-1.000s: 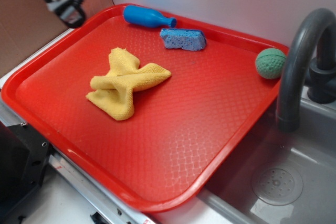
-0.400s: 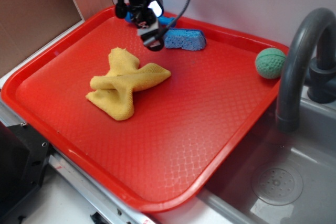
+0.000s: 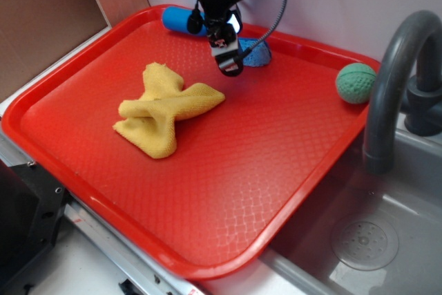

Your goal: Grab the blue sponge.

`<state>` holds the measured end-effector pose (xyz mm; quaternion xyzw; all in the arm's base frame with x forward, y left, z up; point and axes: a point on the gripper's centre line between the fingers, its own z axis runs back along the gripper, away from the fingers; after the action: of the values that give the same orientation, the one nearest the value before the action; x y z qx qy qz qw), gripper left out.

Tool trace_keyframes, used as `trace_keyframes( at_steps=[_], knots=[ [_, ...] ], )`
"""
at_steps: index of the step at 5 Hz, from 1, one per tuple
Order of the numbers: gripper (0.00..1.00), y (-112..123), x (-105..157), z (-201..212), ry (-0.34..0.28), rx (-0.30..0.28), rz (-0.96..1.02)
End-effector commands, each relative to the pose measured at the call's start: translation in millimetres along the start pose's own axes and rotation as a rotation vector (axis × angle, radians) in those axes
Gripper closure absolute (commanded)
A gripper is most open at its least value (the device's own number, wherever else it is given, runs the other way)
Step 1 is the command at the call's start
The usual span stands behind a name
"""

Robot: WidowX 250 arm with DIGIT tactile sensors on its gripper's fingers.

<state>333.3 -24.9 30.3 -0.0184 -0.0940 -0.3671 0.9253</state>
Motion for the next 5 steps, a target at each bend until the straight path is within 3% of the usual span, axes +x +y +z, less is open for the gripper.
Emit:
trace_keyframes(
  at_steps=[1,2,3,4,5],
  knots=[
    [0.0,-4.8,19.3,-12.4,-0.023,-0.032,-0.087],
    [1.0,-5.5,18.7,-13.4,-0.001,-0.018,-0.085],
    [1.0,-5.3,16.4,-4.9,0.008,0.001,-0.057],
    [1.0,-10.0,7.0,23.8,0.044,0.079,-0.026],
    [1.0,-24.0,0.6,69.4,0.199,0.21,0.193]
  ],
)
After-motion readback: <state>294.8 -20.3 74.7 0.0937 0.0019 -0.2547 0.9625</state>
